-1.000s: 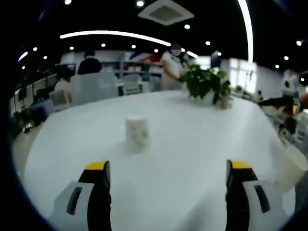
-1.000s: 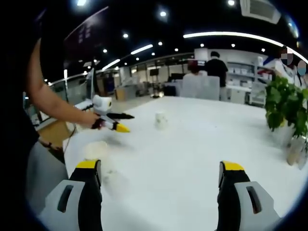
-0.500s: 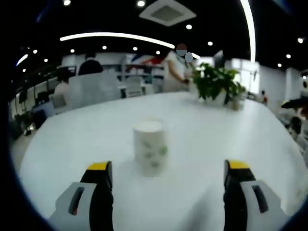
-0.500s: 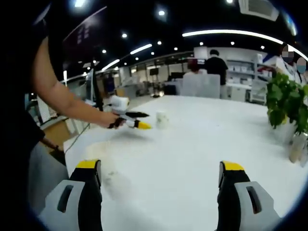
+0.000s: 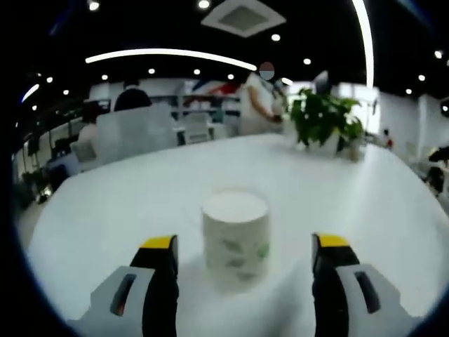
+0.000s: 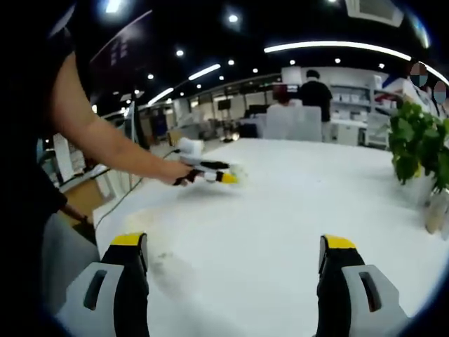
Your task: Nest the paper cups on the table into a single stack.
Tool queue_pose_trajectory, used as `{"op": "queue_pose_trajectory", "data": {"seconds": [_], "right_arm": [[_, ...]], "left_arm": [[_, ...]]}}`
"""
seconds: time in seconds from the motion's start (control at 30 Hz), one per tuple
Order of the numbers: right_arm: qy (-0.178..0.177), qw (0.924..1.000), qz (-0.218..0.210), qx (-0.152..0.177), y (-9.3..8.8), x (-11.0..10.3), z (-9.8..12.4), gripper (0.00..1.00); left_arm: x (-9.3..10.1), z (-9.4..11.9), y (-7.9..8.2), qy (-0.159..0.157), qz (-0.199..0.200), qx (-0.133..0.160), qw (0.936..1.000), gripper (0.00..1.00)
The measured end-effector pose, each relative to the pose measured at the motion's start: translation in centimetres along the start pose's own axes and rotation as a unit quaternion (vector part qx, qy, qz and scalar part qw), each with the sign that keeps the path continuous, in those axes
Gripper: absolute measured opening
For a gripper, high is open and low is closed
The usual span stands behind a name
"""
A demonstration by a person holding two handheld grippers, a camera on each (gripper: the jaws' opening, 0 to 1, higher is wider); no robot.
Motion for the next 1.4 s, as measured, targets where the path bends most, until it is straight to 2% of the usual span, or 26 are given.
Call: {"op": "queue_pose_trajectory", "data": {"seconds": [0.2, 0.27, 0.4, 0.97, 1.2, 1.27, 1.3, 1.4], "right_arm": [[0.000, 1.0000, -0.003, -0.003, -0.4, 0.0, -0.1, 1.00], [0.001, 1.0000, -0.002, -0.004, -0.4, 0.0, -0.1, 1.00], [-0.001, 1.0000, -0.006, -0.001, -0.1, 0.1, -0.1, 1.00], [0.000, 1.0000, -0.007, -0.004, 0.1, 0.1, 0.1, 1.00], [0.001, 1.0000, -0.005, 0.000, 0.5, 0.1, 0.0, 1.00], [-0.001, 1.0000, -0.008, 0.003, 0.7, 0.1, 0.0, 1.00], [0.000, 0.9999, -0.011, 0.005, 0.8, 0.1, 0.0, 1.00], [0.004, 1.0000, 0.001, 0.004, 0.8, -0.2, -0.1, 1.00]], "left_arm": [[-0.3, -1.1, 0.4, 0.000, 0.008, 0.003, 1.0000, 0.64], [-0.5, -1.1, 0.8, 0.007, 0.036, 0.017, 0.9992, 0.56], [-0.7, -1.2, 0.7, 0.010, 0.021, 0.004, 0.9997, 0.41], [-0.7, -1.4, 0.9, -0.008, 0.011, -0.008, 0.9999, 0.38], [-0.7, -1.4, 2.9, -0.014, 0.019, -0.001, 0.9997, 0.38], [-0.9, -1.3, 3.6, -0.009, 0.002, -0.007, 0.9999, 0.38], [-0.9, -1.3, 3.9, -0.012, 0.009, -0.005, 0.9999, 0.38], [-1.1, -1.1, 5.1, -0.016, 0.010, -0.002, 0.9998, 0.39]]}}
Point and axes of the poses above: the point that each gripper's makers call its tool centre point, and the gripper's own axes: z roughly backward along the fingers, x roughly to its right, y roughly out of its top, the point moved 1 cm from there along z, roughly backward along the fingers, and after that the axes turned 10 degrees about -y, right-handed, at the moved point
